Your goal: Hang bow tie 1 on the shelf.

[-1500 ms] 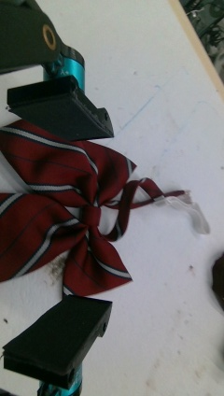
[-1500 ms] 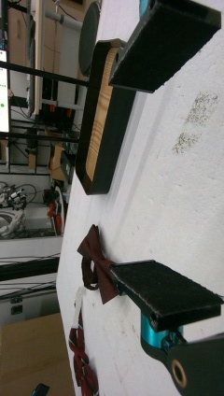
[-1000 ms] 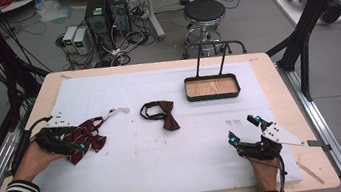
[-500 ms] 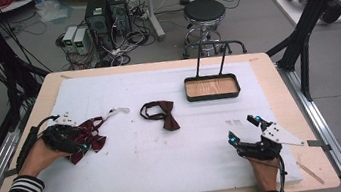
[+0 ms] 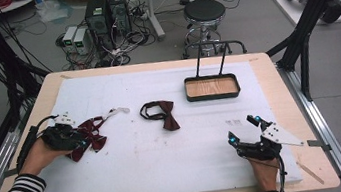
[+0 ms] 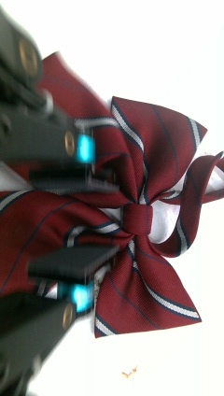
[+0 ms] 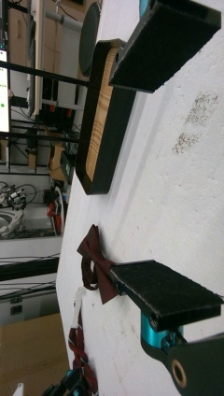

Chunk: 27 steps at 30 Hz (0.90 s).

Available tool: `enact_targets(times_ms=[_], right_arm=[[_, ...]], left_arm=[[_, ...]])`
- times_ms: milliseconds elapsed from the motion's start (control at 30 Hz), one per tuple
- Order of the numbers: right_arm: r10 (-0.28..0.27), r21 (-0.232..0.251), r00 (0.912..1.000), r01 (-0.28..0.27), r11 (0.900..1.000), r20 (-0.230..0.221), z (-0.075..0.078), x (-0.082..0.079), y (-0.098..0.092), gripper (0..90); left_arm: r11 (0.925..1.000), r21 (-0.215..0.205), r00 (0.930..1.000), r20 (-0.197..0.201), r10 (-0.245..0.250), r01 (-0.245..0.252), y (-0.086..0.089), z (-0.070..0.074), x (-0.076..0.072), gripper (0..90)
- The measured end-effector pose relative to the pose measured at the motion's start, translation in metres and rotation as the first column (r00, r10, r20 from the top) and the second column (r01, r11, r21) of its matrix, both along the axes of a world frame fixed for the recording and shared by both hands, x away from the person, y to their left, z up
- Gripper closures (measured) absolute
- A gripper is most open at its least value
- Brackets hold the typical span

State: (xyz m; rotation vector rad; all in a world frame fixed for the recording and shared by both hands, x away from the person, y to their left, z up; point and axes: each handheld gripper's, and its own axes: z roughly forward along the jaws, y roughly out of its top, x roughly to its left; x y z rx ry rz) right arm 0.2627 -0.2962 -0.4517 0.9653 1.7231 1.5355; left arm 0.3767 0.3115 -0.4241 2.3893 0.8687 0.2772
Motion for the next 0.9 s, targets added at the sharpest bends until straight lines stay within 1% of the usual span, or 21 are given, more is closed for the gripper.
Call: enact_targets(times_ms=[133,167,300,400,533,600,667,733,800,867,900], right_arm=[[0.001,-0.002,1.0000,-0.001,1.000,0.004,0.000,0.000,0.000,8.6],[0.001,0.002,1.0000,-0.001,1.000,0.003,0.000,0.000,0.000,8.6],[0.001,0.004,1.0000,-0.001,1.000,0.003,0.000,0.000,0.000,8.6],[0.001,0.003,1.0000,-0.001,1.000,0.003,0.000,0.000,0.000,8.6],[0.001,0.003,1.0000,-0.001,1.000,0.002,0.000,0.000,0.000,8.6],[0.001,-0.001,1.0000,-0.001,1.000,0.004,0.000,0.000,0.000,8.6],[0.001,0.006,1.0000,-0.001,1.000,-0.001,0.000,0.000,0.000,8.6],[-0.001,0.008,1.0000,0.001,1.000,-0.002,0.000,0.000,0.000,8.6],[0.002,0.008,1.0000,-0.002,1.000,-0.003,0.000,0.000,0.000,8.6],[0.000,0.009,1.0000,0.000,1.000,-0.003,0.000,0.000,0.000,8.6],[0.000,0.008,1.0000,0.000,1.000,-0.003,0.000,0.000,0.000,8.6]], left_arm=[[0.9999,0.009,1.0000,0.001,0.007,-0.007,-0.003,0.001,-0.001,82.6],[0.9999,0.010,0.9999,-0.002,0.010,-0.010,-0.003,0.001,-0.001,84.3],[0.9997,0.008,0.9997,-0.006,0.024,-0.024,-0.004,0.001,-0.001,86.0],[0.9995,0.002,0.9995,0.004,0.032,-0.032,-0.004,0.003,-0.003,86.1],[0.9984,-0.037,0.9986,0.029,0.044,-0.043,-0.001,0.006,-0.007,86.2],[0.9971,-0.055,0.9972,0.049,0.056,-0.053,0.001,0.007,-0.009,86.2],[0.9950,-0.078,0.9953,0.069,0.069,-0.063,0.002,0.008,-0.010,86.2],[0.9906,-0.114,0.9928,0.084,0.086,-0.076,0.004,0.011,-0.012,86.2],[0.9859,-0.143,0.9883,0.112,0.103,-0.087,0.005,0.014,-0.014,86.3],[0.9812,-0.174,0.9843,0.139,0.109,-0.084,0.005,0.018,-0.016,86.2],[0.9777,-0.190,0.9818,0.149,0.118,-0.088,0.004,0.020,-0.017,86.2]])
